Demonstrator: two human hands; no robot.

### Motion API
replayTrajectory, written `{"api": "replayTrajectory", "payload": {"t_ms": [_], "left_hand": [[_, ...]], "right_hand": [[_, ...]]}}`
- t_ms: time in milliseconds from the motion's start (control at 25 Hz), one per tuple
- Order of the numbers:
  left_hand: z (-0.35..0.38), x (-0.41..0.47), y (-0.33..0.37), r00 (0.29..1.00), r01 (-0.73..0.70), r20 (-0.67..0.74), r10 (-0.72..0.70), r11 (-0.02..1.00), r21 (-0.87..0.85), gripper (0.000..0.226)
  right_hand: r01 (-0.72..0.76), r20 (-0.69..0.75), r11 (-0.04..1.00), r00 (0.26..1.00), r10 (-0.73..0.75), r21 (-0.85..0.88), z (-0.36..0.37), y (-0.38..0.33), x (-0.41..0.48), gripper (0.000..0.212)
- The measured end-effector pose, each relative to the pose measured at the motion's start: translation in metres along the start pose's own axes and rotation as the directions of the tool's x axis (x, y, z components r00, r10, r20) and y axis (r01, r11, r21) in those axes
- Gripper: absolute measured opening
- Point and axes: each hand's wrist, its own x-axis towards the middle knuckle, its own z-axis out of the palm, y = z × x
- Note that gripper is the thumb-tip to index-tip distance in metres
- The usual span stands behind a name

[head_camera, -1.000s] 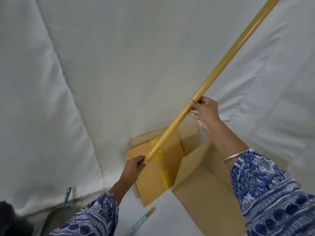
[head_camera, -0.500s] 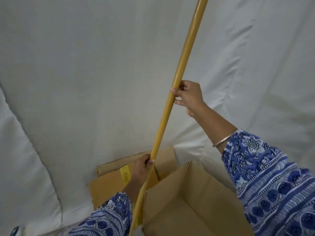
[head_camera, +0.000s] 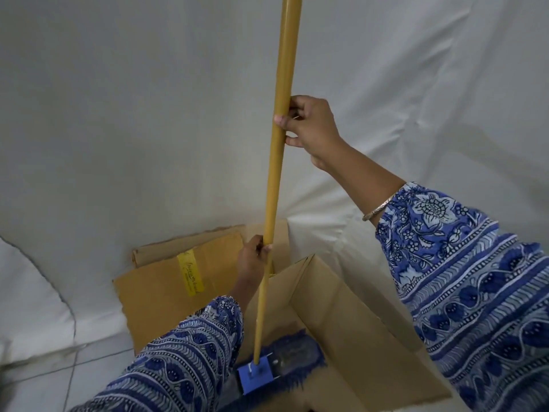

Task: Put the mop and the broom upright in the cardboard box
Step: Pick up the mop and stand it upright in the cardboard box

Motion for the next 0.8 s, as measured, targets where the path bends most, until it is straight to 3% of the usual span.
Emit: {"api": "replayTrajectory", "payload": {"t_ms": [360, 680, 800], "left_hand": [[0.073, 0.053, -0.014, 0.964, 0.200, -0.187, -0.189, 0.979, 0.042, 0.009], [0.077, 0.076, -0.014, 0.905, 0.252, -0.365, -0.219, 0.967, 0.043, 0.016], [0.071, 0.085, -0.014, 0.896, 0.311, -0.356, -0.264, 0.947, 0.081, 0.018]], "right_hand": [[-0.035, 0.186, 0.999, 0.982, 0.029, 0.025, -0.029, 0.083, 0.079, 0.024], [0.018, 0.309, 0.999, 0.951, -0.030, 0.040, -0.017, 0.080, 0.116, 0.027], [0.011, 0.329, 1.000, 0.944, -0.020, 0.030, -0.010, 0.083, 0.124, 0.027]]}}
